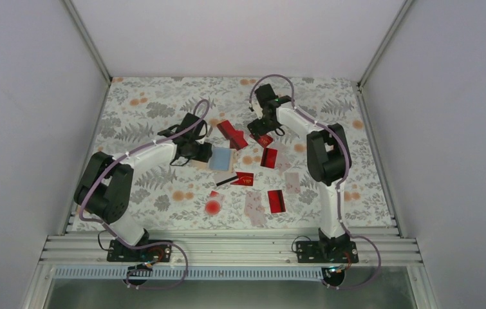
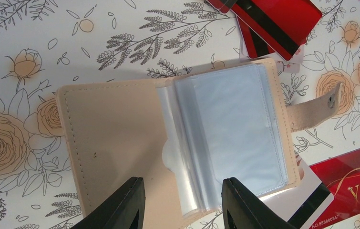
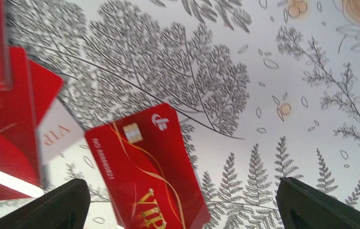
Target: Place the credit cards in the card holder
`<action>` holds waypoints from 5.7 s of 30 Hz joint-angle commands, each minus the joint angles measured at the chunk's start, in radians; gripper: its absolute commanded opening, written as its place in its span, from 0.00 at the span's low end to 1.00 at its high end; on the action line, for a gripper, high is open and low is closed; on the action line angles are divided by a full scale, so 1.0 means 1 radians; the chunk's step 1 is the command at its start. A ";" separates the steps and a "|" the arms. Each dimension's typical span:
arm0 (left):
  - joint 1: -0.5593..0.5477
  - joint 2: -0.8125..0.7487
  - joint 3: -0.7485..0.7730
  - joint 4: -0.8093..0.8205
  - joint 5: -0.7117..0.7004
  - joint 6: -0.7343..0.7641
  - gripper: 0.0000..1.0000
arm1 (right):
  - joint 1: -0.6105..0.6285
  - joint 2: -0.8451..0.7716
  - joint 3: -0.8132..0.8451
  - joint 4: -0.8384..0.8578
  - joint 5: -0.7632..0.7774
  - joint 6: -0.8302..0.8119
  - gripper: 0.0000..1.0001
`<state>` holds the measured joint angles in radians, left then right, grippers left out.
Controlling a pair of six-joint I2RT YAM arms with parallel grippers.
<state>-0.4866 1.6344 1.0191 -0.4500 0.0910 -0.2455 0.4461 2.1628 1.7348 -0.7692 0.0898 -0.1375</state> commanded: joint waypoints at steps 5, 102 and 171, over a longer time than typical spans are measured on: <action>0.000 -0.021 0.022 -0.020 0.029 0.030 0.42 | -0.014 0.032 0.009 -0.039 -0.035 -0.028 0.97; 0.000 -0.046 0.060 -0.043 0.055 0.009 0.42 | 0.042 0.031 -0.023 -0.071 -0.056 0.211 0.79; 0.000 -0.051 0.045 -0.044 0.045 0.011 0.42 | 0.027 -0.043 -0.293 0.033 -0.086 0.166 0.71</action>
<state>-0.4866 1.5967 1.0615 -0.4961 0.1390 -0.2287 0.4664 2.0922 1.4914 -0.7177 0.0002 0.0444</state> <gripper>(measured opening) 0.420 0.721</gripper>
